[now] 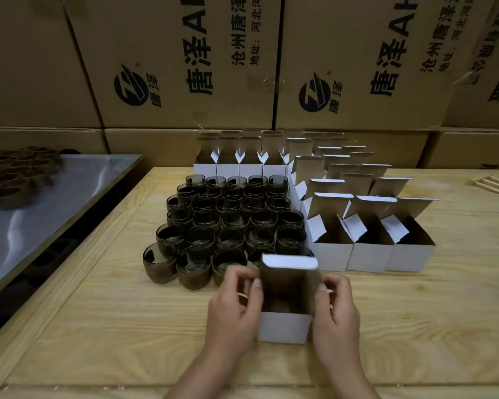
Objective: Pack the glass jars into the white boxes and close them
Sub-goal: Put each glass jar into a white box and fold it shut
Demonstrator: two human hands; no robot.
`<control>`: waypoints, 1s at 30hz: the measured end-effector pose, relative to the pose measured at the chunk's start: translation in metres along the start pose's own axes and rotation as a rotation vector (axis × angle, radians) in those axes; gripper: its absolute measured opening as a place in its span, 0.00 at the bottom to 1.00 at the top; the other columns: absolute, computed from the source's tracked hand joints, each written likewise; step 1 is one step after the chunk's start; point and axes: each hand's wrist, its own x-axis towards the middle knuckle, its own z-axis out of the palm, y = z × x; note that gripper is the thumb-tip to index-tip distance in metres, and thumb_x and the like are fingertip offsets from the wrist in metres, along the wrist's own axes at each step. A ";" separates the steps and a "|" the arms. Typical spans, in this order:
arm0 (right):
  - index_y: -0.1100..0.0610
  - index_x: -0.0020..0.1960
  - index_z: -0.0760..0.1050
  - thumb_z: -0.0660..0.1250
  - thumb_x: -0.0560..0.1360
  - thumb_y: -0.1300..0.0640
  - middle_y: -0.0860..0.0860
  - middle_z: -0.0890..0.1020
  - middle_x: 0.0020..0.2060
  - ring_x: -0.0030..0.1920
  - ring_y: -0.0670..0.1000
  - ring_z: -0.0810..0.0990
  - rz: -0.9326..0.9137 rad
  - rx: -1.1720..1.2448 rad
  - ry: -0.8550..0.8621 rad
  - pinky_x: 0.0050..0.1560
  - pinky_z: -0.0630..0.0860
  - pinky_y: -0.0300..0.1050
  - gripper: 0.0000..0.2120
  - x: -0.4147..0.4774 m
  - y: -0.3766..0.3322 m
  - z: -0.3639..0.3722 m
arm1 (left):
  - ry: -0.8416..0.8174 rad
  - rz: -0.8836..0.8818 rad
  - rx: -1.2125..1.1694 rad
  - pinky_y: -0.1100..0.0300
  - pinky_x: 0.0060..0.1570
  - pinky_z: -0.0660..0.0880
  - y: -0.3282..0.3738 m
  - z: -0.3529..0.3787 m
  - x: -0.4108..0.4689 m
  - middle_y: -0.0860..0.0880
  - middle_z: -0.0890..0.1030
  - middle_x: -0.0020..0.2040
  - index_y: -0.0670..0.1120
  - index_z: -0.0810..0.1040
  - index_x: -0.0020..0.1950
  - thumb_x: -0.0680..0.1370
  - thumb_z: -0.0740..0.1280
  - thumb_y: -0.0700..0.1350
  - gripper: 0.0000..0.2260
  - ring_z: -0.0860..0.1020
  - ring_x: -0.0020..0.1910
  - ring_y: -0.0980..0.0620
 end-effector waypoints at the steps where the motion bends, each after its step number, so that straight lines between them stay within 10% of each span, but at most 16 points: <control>1: 0.49 0.45 0.71 0.58 0.79 0.63 0.48 0.77 0.32 0.32 0.41 0.75 0.038 0.030 -0.031 0.31 0.69 0.34 0.10 0.001 0.002 0.003 | 0.026 -0.013 -0.030 0.65 0.25 0.71 -0.004 -0.005 0.002 0.52 0.76 0.37 0.55 0.71 0.45 0.75 0.63 0.47 0.02 0.76 0.34 0.54; 8: 0.51 0.54 0.73 0.56 0.80 0.62 0.48 0.80 0.46 0.38 0.41 0.80 0.267 0.328 -0.236 0.32 0.74 0.34 0.10 0.009 0.010 0.003 | -0.031 -0.138 -0.316 0.56 0.49 0.73 -0.022 -0.008 0.004 0.54 0.80 0.52 0.45 0.72 0.44 0.73 0.61 0.44 0.03 0.77 0.51 0.55; 15: 0.43 0.62 0.68 0.57 0.78 0.66 0.37 0.78 0.55 0.58 0.40 0.75 0.002 0.283 -0.295 0.56 0.73 0.35 0.21 0.013 0.011 0.002 | -0.097 -0.072 -0.315 0.52 0.58 0.73 -0.022 -0.017 0.011 0.53 0.80 0.56 0.50 0.78 0.59 0.68 0.59 0.49 0.20 0.77 0.59 0.52; 23: 0.41 0.63 0.73 0.56 0.65 0.62 0.40 0.73 0.46 0.41 0.46 0.74 -0.057 0.083 -0.594 0.35 0.71 0.41 0.30 0.046 0.001 0.005 | -0.146 -0.045 -0.246 0.52 0.59 0.73 -0.022 -0.023 0.016 0.51 0.78 0.57 0.50 0.74 0.64 0.65 0.58 0.49 0.27 0.75 0.59 0.51; 30: 0.46 0.64 0.72 0.54 0.65 0.62 0.47 0.72 0.49 0.46 0.42 0.73 -0.126 0.033 -0.576 0.42 0.70 0.30 0.29 0.043 0.006 0.012 | -0.239 0.054 -0.113 0.66 0.57 0.71 -0.021 -0.029 0.014 0.62 0.75 0.60 0.53 0.70 0.68 0.70 0.65 0.61 0.29 0.74 0.62 0.58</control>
